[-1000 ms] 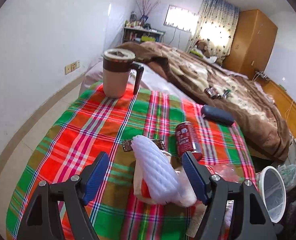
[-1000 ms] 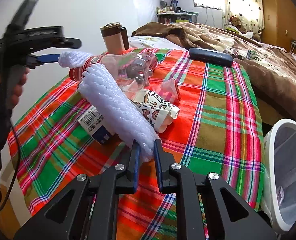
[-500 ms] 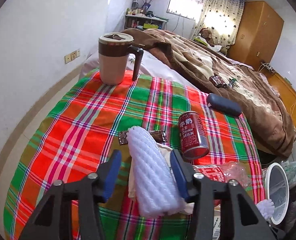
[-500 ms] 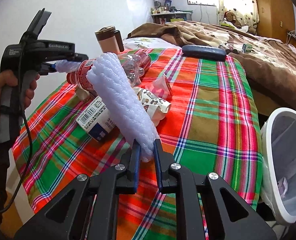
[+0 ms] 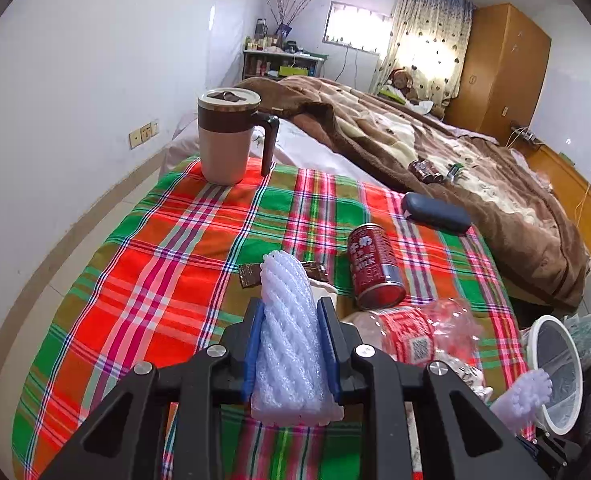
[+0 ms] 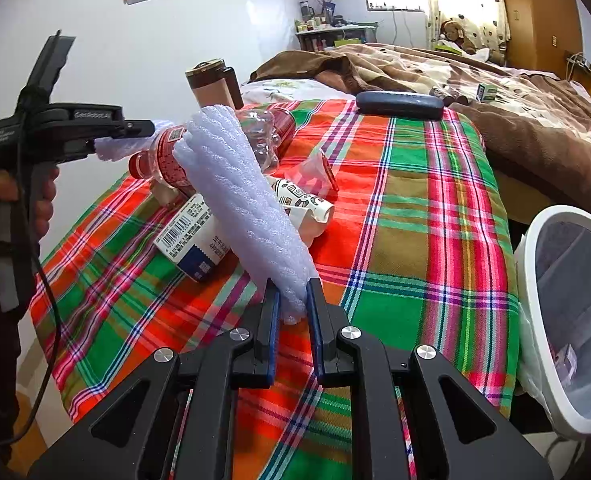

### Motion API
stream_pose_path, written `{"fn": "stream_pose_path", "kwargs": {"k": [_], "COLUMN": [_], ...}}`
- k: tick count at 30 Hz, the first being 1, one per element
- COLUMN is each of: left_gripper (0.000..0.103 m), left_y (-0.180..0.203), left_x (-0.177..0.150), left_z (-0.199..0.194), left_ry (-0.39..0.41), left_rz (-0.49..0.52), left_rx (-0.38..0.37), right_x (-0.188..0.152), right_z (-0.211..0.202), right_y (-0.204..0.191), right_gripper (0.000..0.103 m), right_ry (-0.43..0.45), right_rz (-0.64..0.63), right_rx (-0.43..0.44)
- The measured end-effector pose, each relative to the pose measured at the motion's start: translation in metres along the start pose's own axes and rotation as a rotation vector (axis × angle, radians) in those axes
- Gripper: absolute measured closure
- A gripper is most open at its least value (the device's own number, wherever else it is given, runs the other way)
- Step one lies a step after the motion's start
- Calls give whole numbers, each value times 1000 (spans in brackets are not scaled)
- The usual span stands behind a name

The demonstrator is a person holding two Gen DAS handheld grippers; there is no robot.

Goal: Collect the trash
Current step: 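Carry both foam sleeves to the wastebasket and open both grippers over it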

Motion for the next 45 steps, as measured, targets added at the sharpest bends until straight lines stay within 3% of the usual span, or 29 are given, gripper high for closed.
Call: {"fn": "stream_pose_path", "kwargs": {"k": [8,24,45], "left_gripper": [76,76,76], "left_y": [16,73,195], "left_x": [-18,-51,-90], "left_z": [-35,-76,-77], "left_ry": [71,124,85], "left_rz": [17,112,303], "left_rx": [-58,-139,-287], "right_x": [-2,-7,-21], "right_z": [-8,-39,-83], "right_y": [4,24,92], "right_gripper": [89,89,89], "right_ry": [14,66,126], "right_rz": [26,87,212], "right_rx": [-4,-38,-154]}}
Point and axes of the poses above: each gripper's, at about its wrist camera, not at the fingertips, and z roughly the way its jaws point, y to its right, x to its top, the point moved 8 cm from there along z, roughly the way its jaws point, and after that the axes turned 7 degrees about -y, right-handed, at the moved point
